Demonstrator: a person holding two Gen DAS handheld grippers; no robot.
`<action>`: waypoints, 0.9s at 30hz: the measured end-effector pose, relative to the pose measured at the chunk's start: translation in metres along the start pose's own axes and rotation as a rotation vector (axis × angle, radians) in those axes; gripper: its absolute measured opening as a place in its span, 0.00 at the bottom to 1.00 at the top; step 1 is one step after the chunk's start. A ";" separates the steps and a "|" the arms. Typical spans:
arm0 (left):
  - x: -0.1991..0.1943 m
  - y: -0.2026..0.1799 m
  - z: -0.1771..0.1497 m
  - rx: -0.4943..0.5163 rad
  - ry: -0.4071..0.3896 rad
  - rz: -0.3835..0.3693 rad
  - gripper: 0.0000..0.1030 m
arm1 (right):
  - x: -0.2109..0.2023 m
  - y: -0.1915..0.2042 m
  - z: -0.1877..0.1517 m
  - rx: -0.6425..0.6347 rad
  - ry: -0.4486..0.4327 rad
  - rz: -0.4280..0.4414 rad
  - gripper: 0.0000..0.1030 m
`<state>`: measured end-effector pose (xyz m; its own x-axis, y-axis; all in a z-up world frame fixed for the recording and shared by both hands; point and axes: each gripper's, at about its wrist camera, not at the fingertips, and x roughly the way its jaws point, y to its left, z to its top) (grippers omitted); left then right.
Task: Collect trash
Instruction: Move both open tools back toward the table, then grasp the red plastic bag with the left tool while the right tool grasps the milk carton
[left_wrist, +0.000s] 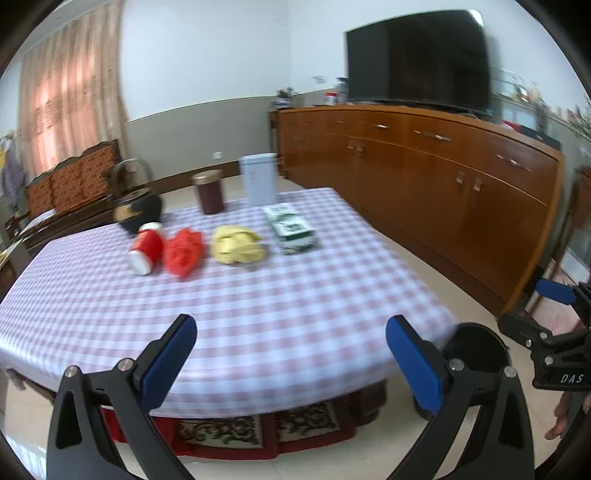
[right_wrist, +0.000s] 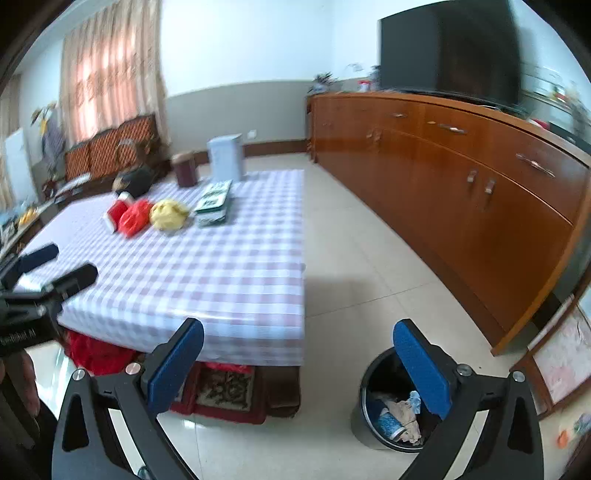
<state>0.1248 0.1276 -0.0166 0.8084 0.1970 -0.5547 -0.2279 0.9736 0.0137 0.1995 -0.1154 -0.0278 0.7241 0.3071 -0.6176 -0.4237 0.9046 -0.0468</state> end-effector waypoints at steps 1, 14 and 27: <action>0.001 0.009 0.000 -0.013 -0.001 0.011 1.00 | 0.004 0.005 0.004 0.002 0.009 -0.004 1.00; 0.070 0.104 0.020 -0.087 0.047 0.136 0.94 | 0.094 0.089 0.077 -0.124 0.044 0.094 1.00; 0.160 0.134 0.039 -0.107 0.114 0.161 0.89 | 0.212 0.114 0.128 -0.102 0.108 0.133 1.00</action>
<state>0.2449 0.2938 -0.0708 0.6918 0.3285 -0.6431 -0.4098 0.9118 0.0249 0.3744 0.0908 -0.0639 0.5979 0.3839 -0.7037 -0.5686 0.8219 -0.0348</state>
